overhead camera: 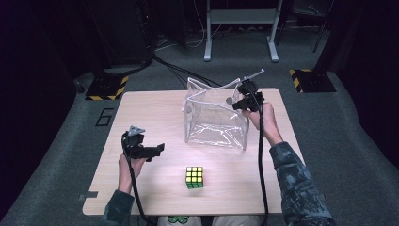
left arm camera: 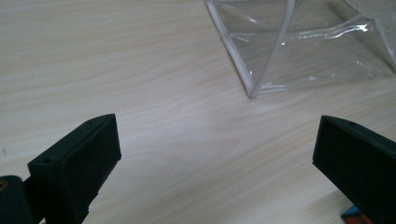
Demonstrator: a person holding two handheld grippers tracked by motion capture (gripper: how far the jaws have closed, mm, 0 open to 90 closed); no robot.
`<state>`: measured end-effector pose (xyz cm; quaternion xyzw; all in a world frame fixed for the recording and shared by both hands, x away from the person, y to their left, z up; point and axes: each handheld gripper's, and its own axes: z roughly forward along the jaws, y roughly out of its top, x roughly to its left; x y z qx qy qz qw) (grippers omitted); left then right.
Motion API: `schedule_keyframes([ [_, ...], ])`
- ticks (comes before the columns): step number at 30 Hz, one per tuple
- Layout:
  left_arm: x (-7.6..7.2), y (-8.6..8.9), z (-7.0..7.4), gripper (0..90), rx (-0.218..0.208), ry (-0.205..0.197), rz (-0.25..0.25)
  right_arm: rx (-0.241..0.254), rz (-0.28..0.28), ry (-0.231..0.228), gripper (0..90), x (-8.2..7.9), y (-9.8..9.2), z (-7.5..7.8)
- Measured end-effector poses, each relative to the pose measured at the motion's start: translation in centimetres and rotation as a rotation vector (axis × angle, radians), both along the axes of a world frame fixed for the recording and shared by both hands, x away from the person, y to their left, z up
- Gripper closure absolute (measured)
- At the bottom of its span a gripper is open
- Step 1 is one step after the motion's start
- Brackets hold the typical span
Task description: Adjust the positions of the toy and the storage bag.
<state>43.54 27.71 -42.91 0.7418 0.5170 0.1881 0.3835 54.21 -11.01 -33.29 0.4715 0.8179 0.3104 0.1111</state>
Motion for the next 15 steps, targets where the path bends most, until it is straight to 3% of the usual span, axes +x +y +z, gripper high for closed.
schedule_keyframes([
  [10, 3.7, -1.9, 3.2, 2.0, -0.020, 0.000, -0.057, -0.003, 0.002, 0.003, 87.0, 0.0, 0.0, 0.0],
  [15, 5.2, -2.7, 4.7, 3.0, -0.009, -0.002, -0.081, -0.013, 0.006, 0.007, 87.0, 0.0, -0.2, 0.0],
])
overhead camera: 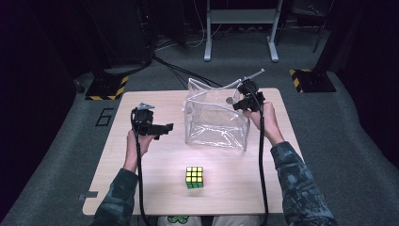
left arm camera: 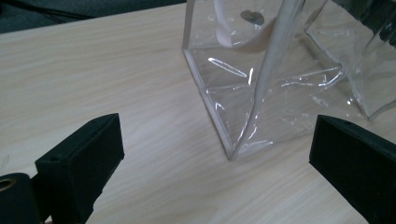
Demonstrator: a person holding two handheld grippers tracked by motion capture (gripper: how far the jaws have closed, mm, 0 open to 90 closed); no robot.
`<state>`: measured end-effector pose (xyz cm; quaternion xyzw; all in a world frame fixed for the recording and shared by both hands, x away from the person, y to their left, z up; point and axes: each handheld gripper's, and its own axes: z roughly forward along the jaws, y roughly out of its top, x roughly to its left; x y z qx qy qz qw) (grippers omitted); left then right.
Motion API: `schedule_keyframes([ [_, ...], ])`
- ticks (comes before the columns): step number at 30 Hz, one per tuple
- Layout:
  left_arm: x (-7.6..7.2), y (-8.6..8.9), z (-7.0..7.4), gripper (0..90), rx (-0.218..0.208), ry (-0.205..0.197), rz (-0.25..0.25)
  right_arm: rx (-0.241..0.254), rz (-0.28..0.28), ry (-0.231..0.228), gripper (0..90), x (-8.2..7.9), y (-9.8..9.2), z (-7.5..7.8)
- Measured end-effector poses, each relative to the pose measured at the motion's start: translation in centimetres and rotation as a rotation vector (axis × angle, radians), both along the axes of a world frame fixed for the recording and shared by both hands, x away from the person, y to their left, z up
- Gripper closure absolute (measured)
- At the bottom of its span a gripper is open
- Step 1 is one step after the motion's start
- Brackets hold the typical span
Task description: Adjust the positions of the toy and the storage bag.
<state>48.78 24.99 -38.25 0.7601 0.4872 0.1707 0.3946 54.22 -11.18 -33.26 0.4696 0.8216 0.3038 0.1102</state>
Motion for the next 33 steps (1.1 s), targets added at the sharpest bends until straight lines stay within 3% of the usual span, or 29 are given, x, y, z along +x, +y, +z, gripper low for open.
schedule_keyframes([
  [6, 1.6, -1.2, 1.4, 4.0, 0.002, -0.015, -0.026, -0.004, -0.006, 0.006, 86.9, 0.0, -0.2, 0.0],
  [12, 3.2, -2.1, 2.6, 6.4, -0.033, -0.017, -0.053, -0.005, -0.008, 0.002, 86.7, 0.0, -0.3, 0.1],
  [23, 6.7, -4.5, 5.5, 6.7, -0.017, -0.022, -0.087, 0.006, -0.024, 0.000, 85.9, 0.0, -0.8, 0.1],
  [25, 7.2, -5.0, 5.7, 7.6, -0.005, -0.013, -0.092, 0.010, -0.022, -0.020, 85.9, 0.0, -0.9, 0.0],
  [30, 8.4, -6.4, 5.9, 10.4, 0.038, -0.017, -0.085, 0.025, -0.027, -0.012, 85.9, -0.1, -0.9, -0.1],
  [33, 9.2, -7.0, 5.5, 11.8, 0.040, 0.001, -0.086, 0.033, -0.024, -0.008, 85.9, -0.1, -0.7, -0.2],
])
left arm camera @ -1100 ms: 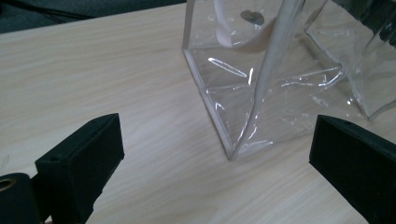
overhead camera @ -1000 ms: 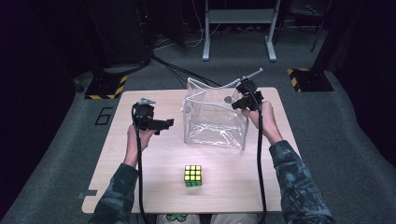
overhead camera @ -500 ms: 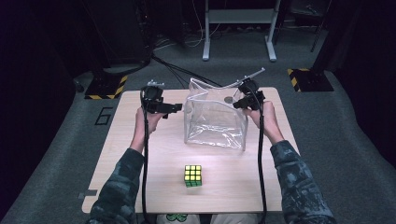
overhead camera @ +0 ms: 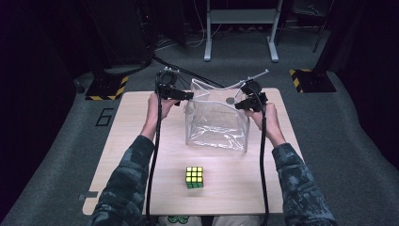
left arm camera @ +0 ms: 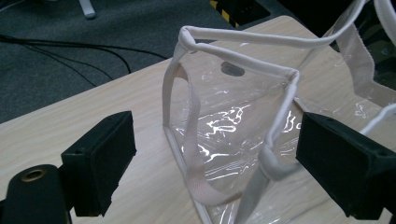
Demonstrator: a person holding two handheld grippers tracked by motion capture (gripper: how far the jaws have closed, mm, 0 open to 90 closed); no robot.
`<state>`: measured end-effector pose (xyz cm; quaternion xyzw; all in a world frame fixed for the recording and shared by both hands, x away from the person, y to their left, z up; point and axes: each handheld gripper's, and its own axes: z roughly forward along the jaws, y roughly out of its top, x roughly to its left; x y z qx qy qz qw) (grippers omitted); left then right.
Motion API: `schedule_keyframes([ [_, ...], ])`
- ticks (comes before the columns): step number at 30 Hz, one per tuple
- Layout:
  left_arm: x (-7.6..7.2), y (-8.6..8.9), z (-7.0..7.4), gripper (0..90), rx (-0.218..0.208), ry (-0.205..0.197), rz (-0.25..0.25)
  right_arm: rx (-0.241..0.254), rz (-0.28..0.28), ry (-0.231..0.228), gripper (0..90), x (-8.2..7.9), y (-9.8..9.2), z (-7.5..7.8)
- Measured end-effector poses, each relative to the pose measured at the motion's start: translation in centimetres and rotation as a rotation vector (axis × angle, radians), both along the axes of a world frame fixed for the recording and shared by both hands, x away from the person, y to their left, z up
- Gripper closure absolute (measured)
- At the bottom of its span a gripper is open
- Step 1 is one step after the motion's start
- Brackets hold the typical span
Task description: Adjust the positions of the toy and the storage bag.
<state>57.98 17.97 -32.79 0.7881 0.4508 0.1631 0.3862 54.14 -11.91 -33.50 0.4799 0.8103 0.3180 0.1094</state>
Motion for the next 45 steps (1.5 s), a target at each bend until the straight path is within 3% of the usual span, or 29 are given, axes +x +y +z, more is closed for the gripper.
schedule_keyframes([
  [4, 1.0, -0.7, -0.5, 11.8, 0.002, 0.036, -0.018, 0.005, 0.001, -0.002, 85.7, 0.0, 0.1, 0.0],
  [7, 1.5, -1.1, -0.6, 12.0, -0.022, 0.052, -0.027, 0.007, 0.002, -0.004, 85.6, -0.1, 0.1, 0.0],
  [10, 1.8, -1.8, -0.9, 16.0, -0.018, 0.061, -0.030, 0.012, -0.003, -0.007, 85.6, -0.1, -0.1, 0.0],
  [16, 1.9, -3.0, -1.5, 33.8, -0.017, 0.086, -0.071, 0.023, -0.014, -0.027, 84.9, -0.1, -0.4, -0.1],
  [22, 1.4, -3.3, -1.7, 62.7, -0.011, 0.092, -0.102, 0.027, -0.033, -0.041, 84.9, -0.2, -0.5, -0.1],
  [23, 1.3, -3.3, -1.7, 67.0, -0.031, 0.097, -0.104, 0.026, -0.034, -0.047, 85.0, -0.2, -0.5, -0.1],
  [28, 0.5, -2.8, -1.4, 81.0, -0.004, 0.066, -0.101, 0.038, -0.054, -0.081, 85.9, -0.3, -0.7, 0.0],
  [37, -1.4, -1.8, -0.9, 85.5, 0.054, 0.005, -0.086, 0.042, -0.073, -0.103, 86.6, -0.2, -0.7, 0.1],
  [45, -2.8, -0.3, -0.8, 85.8, 0.069, -0.004, -0.066, 0.051, -0.085, -0.119, 86.7, -0.1, -0.5, 0.2],
])
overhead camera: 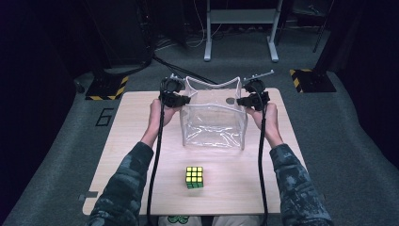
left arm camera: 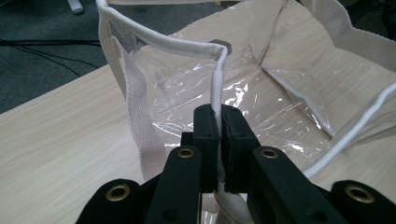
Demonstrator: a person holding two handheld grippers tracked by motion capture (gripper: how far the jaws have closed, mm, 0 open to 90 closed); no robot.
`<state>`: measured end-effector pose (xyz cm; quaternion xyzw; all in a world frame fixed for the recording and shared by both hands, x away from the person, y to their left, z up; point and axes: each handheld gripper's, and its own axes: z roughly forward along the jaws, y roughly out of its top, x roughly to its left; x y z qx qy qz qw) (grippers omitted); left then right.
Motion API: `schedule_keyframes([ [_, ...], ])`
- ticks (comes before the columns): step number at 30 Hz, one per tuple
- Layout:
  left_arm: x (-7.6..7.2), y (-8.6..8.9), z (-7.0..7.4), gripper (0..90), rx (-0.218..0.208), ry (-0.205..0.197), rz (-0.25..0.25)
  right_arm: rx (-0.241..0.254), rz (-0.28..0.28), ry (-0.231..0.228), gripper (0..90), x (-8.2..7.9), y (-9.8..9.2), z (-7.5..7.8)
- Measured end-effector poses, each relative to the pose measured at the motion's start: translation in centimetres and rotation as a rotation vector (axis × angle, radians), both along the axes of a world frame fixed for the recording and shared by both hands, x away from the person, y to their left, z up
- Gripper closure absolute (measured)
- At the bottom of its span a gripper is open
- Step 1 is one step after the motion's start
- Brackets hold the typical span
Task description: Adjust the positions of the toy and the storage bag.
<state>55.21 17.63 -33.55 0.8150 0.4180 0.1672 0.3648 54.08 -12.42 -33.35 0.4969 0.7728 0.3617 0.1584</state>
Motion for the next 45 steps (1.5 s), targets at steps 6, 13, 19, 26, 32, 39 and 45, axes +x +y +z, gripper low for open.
schedule_keyframes([
  [6, -0.7, 1.3, -0.1, 85.8, -0.009, -0.006, 0.025, -0.010, 0.016, -0.015, 86.9, 0.1, 0.7, 0.0],
  [13, -1.1, 2.5, -0.1, 85.7, -0.013, -0.006, 0.041, -0.017, 0.024, -0.021, 86.9, 0.5, 1.6, 0.1],
  [19, -1.4, 3.5, -0.2, 85.7, -0.024, -0.006, 0.050, -0.015, 0.045, -0.021, 87.0, 0.7, 2.5, 0.1],
  [26, -1.7, 4.3, -0.2, 85.6, -0.025, -0.007, 0.060, -0.011, 0.064, -0.012, 87.0, 0.6, 3.2, 0.0],
  [32, -1.9, 4.9, -0.2, 85.6, -0.023, -0.003, 0.064, -0.008, 0.069, -0.017, 86.9, 0.6, 3.7, -0.1],
  [39, -2.1, 5.0, -0.2, 85.5, -0.025, -0.002, 0.066, -0.002, 0.076, -0.009, 86.9, 0.6, 3.9, -0.1],
  [45, -2.1, 4.9, -0.1, 84.8, -0.024, 0.002, 0.068, -0.004, 0.088, -0.006, 86.8, 0.5, 3.9, -0.2],
])
